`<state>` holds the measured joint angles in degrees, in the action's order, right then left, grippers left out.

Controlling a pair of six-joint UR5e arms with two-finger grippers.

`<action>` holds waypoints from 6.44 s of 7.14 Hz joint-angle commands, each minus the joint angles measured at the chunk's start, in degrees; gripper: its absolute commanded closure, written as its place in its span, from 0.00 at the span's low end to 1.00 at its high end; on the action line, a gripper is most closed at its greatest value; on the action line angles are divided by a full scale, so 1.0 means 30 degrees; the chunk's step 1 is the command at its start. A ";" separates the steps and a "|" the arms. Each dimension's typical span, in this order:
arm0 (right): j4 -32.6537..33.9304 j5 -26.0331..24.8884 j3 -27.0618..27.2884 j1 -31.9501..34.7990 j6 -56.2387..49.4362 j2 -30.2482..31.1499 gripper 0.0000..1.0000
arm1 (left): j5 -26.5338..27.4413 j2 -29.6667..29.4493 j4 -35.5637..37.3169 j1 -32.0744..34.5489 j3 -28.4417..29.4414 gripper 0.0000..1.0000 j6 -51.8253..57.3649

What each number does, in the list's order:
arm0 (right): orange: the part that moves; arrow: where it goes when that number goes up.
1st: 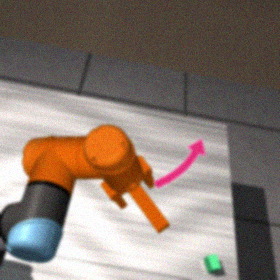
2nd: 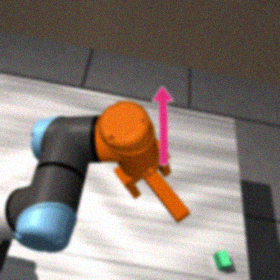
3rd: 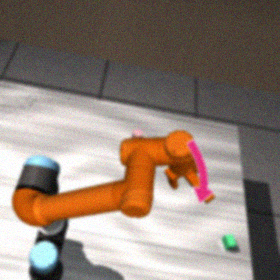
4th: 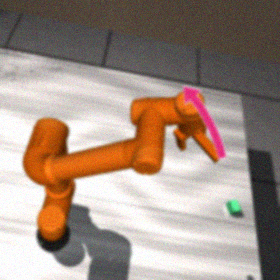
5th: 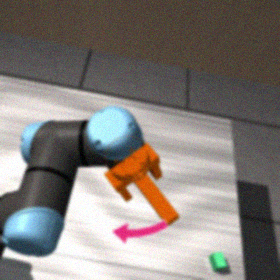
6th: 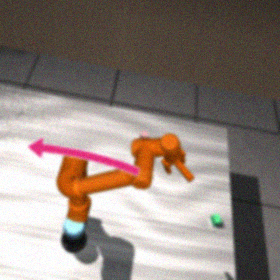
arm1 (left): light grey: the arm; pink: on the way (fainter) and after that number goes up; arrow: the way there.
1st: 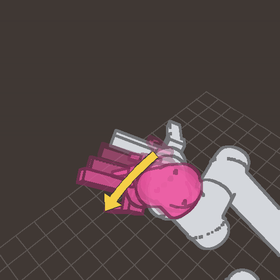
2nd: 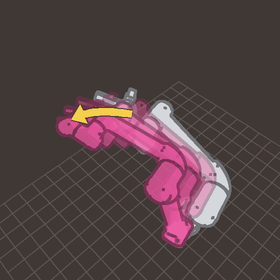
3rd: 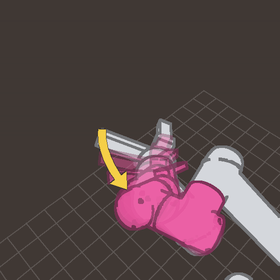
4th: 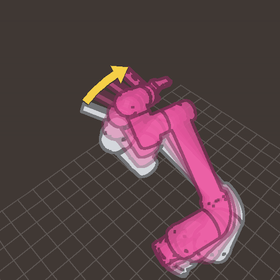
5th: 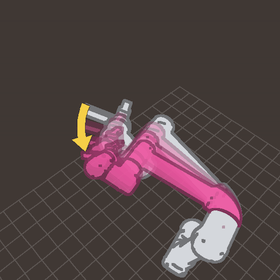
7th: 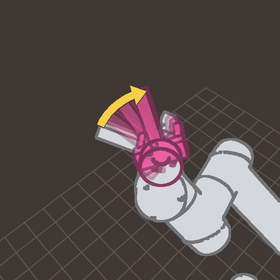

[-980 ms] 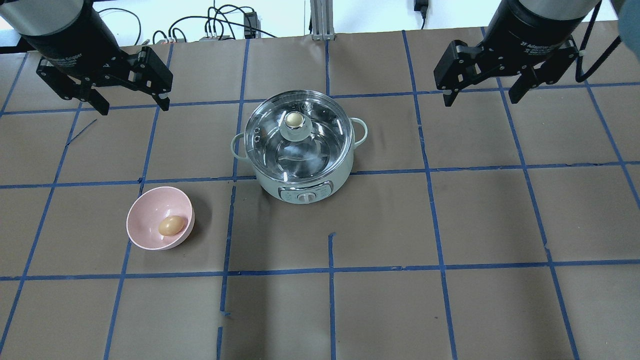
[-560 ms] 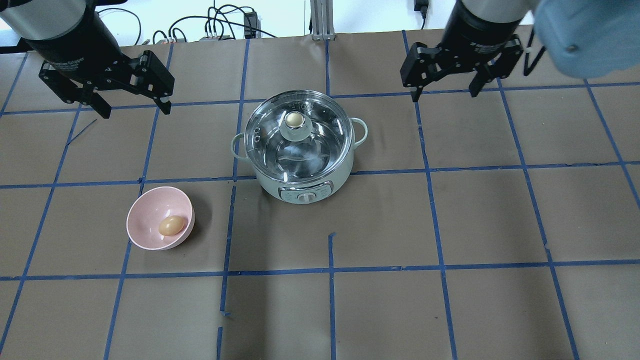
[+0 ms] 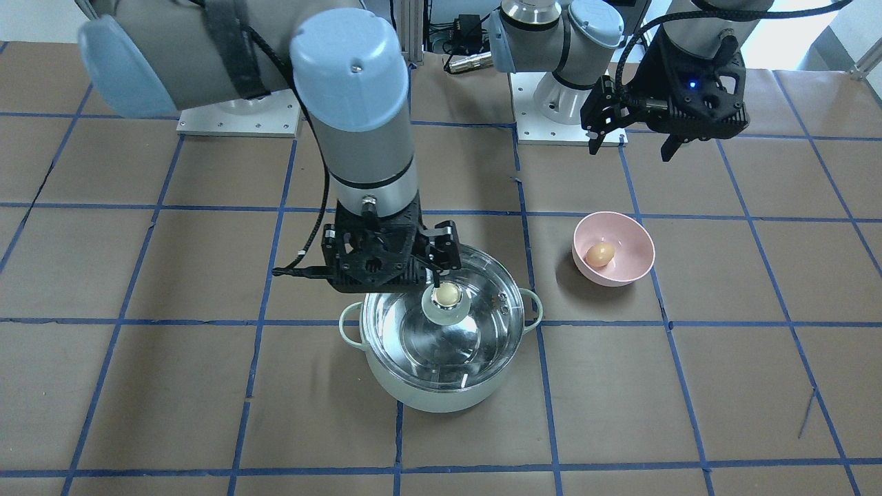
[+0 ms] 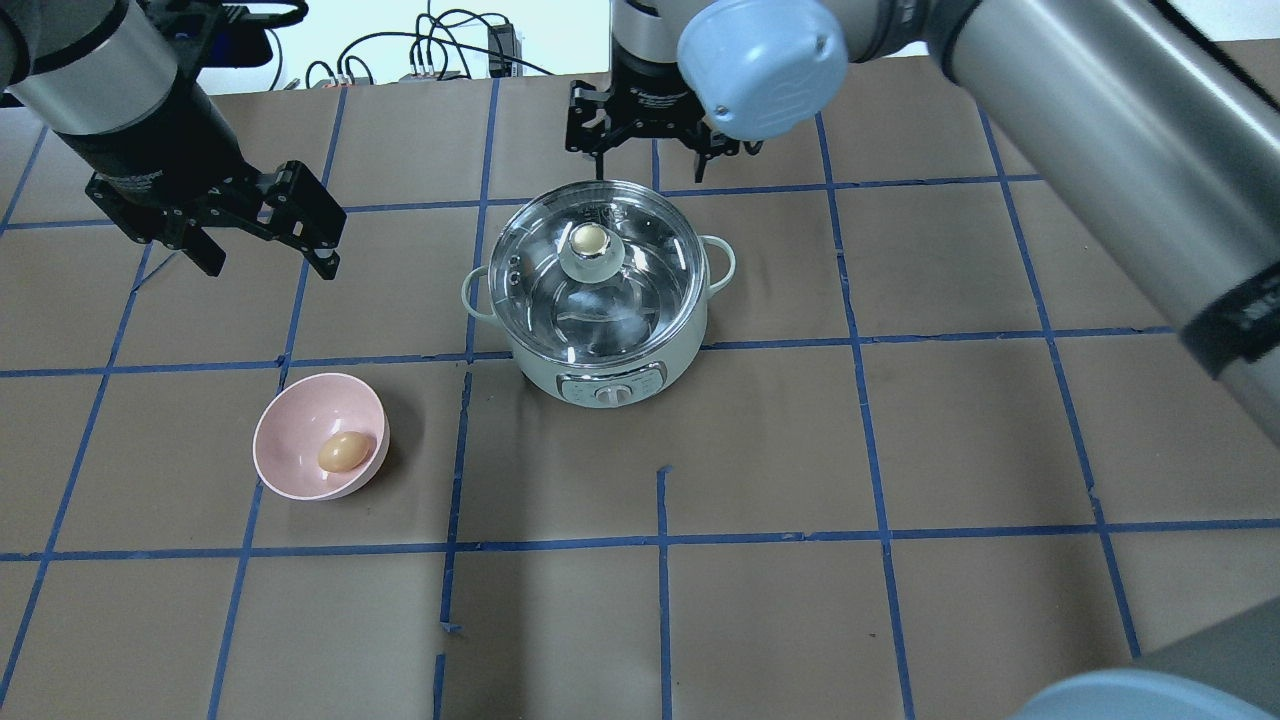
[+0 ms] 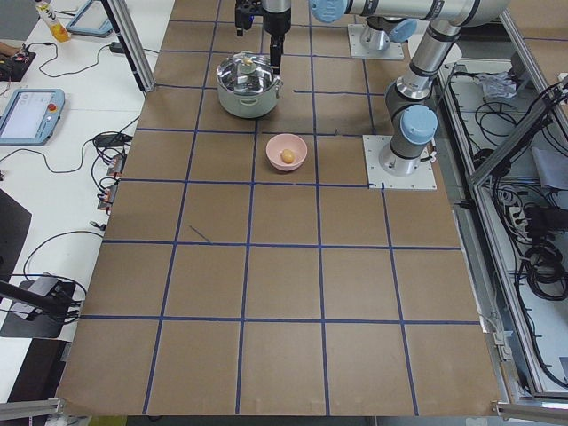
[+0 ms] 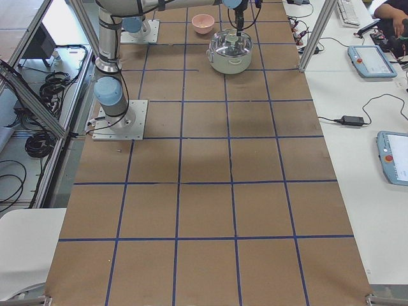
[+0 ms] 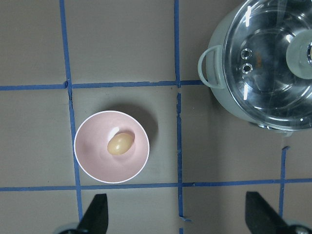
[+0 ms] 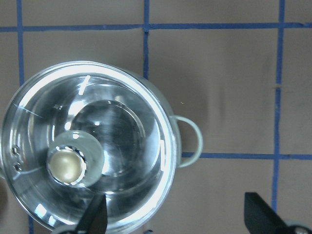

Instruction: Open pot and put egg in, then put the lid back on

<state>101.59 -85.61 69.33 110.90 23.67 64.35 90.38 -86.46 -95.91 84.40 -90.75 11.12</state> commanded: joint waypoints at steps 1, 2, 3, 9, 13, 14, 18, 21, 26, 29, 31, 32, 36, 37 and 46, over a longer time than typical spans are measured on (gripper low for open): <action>0.1171 0.0209 -0.0027 0.1001 0.1661 -0.1142 0.00 | -0.0443 -0.0037 0.0532 -0.1960 -0.1878 0.00 0.1763; 0.1582 -0.0345 0.0642 0.1177 0.1660 -0.1436 0.00 | -0.1085 -0.0066 0.0506 -0.2988 -0.2206 0.00 0.2584; 0.2253 -0.0582 0.1229 0.1643 0.1747 -0.1555 0.00 | -0.1498 -0.0298 0.0447 -0.3404 -0.2383 0.00 0.3984; 0.3198 -0.1603 0.1322 0.1648 0.1136 -0.1556 0.46 | -0.0711 -0.0242 0.7398 -0.4463 -0.9112 0.03 0.6605; 0.3139 -0.1523 0.1235 0.1648 0.0899 -0.1266 0.67 | -0.0535 -0.0562 1.3363 -0.4638 -1.2550 0.02 0.8947; 0.2617 -0.1638 0.1380 0.1387 0.0754 -0.0393 0.67 | -0.0477 -0.0854 1.3425 -0.4668 -1.2580 0.02 0.9936; -0.4083 0.1371 0.1878 -0.4488 -0.3425 0.4148 0.67 | -0.0388 -0.1208 1.3687 -0.4756 -1.2727 0.03 1.0766; -0.5858 0.0969 0.4036 -0.7277 -0.9190 0.7167 0.68 | -0.0535 -0.1822 1.4390 -0.4843 -1.2698 0.04 1.1898; -0.4976 -0.0556 0.4721 -0.7405 -0.9208 0.7994 0.70 | -0.0301 -0.2758 1.5414 -0.4873 -1.2931 0.03 1.3959; -0.4976 -0.0555 0.4897 -0.7376 -0.9820 0.7965 0.70 | -0.0301 -0.3024 1.6645 -0.4873 -1.3634 0.03 1.3988; -0.4976 -0.0526 0.4897 -0.7376 -0.9795 0.7965 0.69 | -0.0301 -0.3113 1.6706 -0.4873 -1.3665 0.03 1.4047; -0.4976 -0.0526 0.4926 -0.7376 -0.9795 0.7965 0.69 | 0.0714 -0.3258 1.7083 -0.4641 -1.3694 0.03 1.4772; -0.5006 -0.0526 0.4897 -0.7405 -0.9824 0.7965 0.68 | 0.1076 -0.3289 1.7117 -0.4082 -1.3638 0.04 1.5506; -0.5006 -0.0526 0.4926 -0.7405 -0.9824 0.7965 0.68 | 0.1105 -0.3318 1.7117 -0.4082 -1.3606 0.05 1.6092; -0.5064 -0.0526 0.4926 -0.7405 -0.9824 0.7965 0.66 | 0.1223 -0.3728 1.7058 -0.4170 -1.3021 0.08 1.5923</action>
<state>86.46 -87.19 84.11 88.68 -5.80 88.24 93.98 -97.67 -44.74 71.90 -130.48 58.97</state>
